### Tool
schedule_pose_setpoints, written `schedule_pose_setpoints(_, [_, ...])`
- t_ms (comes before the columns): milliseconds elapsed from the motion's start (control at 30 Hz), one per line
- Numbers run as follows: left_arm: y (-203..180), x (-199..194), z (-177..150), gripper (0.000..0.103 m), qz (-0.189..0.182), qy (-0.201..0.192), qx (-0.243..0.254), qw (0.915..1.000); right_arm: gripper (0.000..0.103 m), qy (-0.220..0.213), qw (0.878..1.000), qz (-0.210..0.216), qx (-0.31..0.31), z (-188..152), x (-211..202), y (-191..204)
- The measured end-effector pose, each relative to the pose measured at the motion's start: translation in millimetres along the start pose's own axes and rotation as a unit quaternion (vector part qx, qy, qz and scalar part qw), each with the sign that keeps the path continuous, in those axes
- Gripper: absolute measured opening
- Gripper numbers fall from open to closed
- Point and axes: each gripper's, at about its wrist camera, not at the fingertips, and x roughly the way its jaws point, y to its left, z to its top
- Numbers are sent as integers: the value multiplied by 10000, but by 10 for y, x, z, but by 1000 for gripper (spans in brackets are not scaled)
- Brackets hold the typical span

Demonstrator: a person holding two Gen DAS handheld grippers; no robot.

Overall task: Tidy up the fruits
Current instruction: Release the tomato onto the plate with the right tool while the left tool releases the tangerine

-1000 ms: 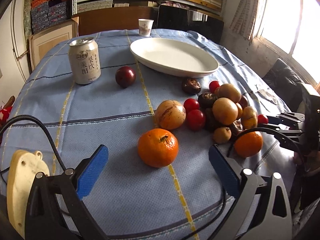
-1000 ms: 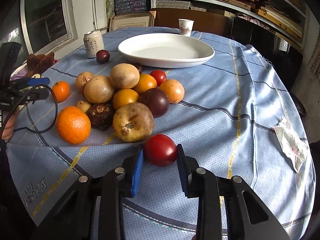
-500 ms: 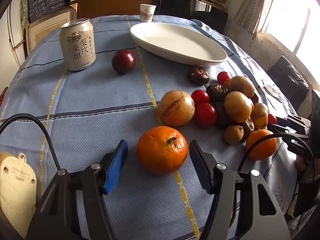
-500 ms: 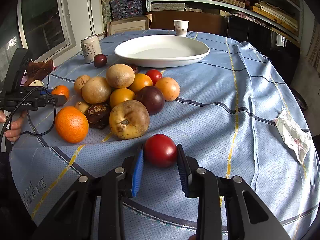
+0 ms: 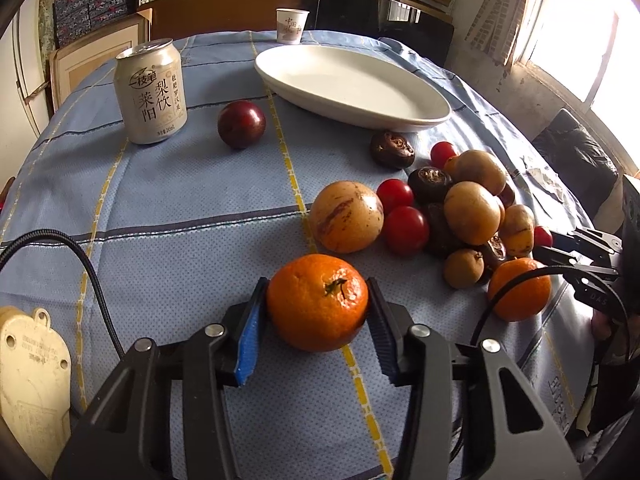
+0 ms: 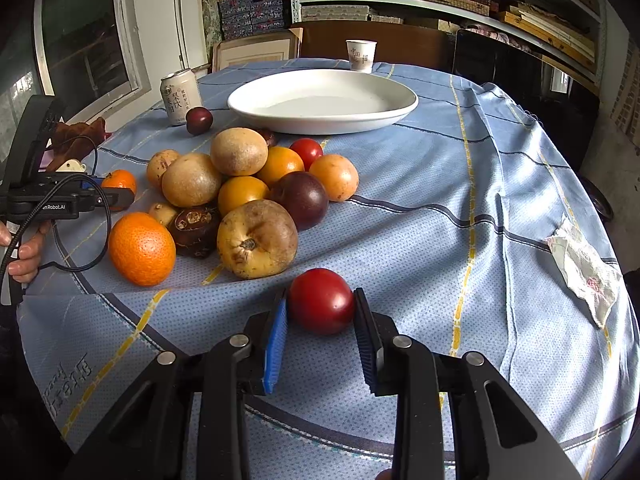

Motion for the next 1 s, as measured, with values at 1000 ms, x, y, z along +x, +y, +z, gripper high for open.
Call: schedule_pose_setpoints(1000, [-22, 1135, 1922, 53, -550, 416, -928, 9933, 33, -156, 9958, 627, 650, 1714, 1186, -503])
